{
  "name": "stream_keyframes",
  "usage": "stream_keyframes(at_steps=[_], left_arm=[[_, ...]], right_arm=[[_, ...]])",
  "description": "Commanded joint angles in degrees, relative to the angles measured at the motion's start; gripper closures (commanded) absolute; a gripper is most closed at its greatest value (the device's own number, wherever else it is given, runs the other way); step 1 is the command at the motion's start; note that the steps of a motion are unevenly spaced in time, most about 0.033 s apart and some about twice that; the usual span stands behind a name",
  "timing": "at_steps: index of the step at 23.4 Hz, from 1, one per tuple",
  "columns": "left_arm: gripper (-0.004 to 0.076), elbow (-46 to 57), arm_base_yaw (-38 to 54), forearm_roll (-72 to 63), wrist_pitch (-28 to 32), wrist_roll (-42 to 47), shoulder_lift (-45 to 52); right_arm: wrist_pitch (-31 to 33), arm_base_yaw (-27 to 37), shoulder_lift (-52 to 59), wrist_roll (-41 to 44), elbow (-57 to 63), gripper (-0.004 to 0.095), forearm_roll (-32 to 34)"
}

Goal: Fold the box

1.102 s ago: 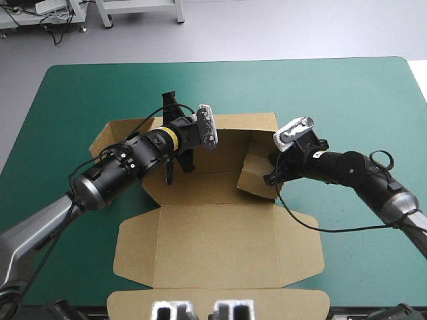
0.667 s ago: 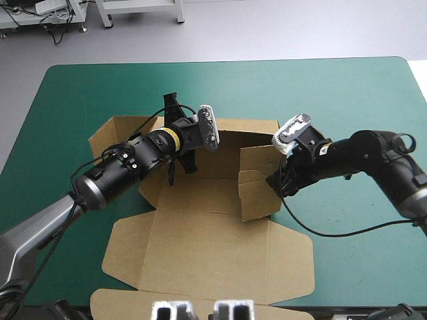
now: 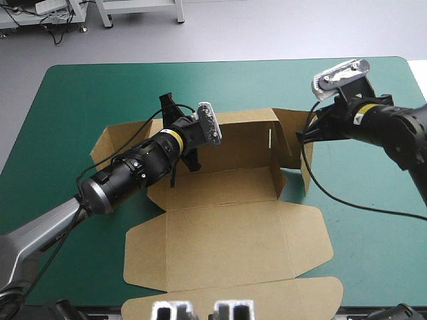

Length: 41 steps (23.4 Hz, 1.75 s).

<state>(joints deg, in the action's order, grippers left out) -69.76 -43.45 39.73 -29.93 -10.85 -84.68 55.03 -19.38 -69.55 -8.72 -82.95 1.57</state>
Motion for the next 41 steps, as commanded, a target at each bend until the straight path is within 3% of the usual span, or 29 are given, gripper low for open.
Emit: stream_keyframes(at_steps=[1, 4, 8, 12, 18, 20, 25, 32, 41], left_arm=[[0.0734, -1.18, -2.67, 0.24, 0.77, 1.17, 1.80], [0.0734, -1.18, -3.55, 1.42, -0.90, 0.74, 1.80], [0.0734, 0.10, -3.55, 3.43, -0.55, 0.74, 1.80], [0.0734, 2.40, -3.55, 7.10, -0.22, 1.16, 1.80], [0.0734, 4.89, -3.55, 13.28, 1.77, 6.92, 1.80], [0.0734, 4.89, -3.55, 13.52, 2.34, 7.15, 1.80], [0.0734, 4.89, -3.55, 15.02, 1.97, 7.15, 1.80], [0.0734, 4.89, -3.55, 15.15, 2.04, 7.15, 1.80], [0.0734, 4.89, -3.55, 15.15, 2.30, 7.15, 1.80]], right_arm=[[-3.25, 0.40, -5.90, 3.42, -7.73, 0.0928, 3.69], [2.60, 3.33, -16.01, 2.80, -20.50, 0.0928, -0.14], [14.45, 10.10, -29.08, -0.12, -37.30, 0.0928, -11.27], [13.72, 12.21, -33.57, 0.05, -38.73, 0.0928, -17.28], [16.49, 12.33, -38.92, 0.05, -38.73, 0.0927, -18.03], [16.49, 12.33, -39.49, -0.47, -37.38, 0.0927, -20.97], [16.49, 12.22, -37.92, -1.05, -32.49, 0.0928, -21.22], [16.39, 12.33, -27.24, -9.83, -15.13, 0.0928, -23.45], [0.40, 12.33, -16.11, -24.83, 6.38, 0.0928, -32.73]])
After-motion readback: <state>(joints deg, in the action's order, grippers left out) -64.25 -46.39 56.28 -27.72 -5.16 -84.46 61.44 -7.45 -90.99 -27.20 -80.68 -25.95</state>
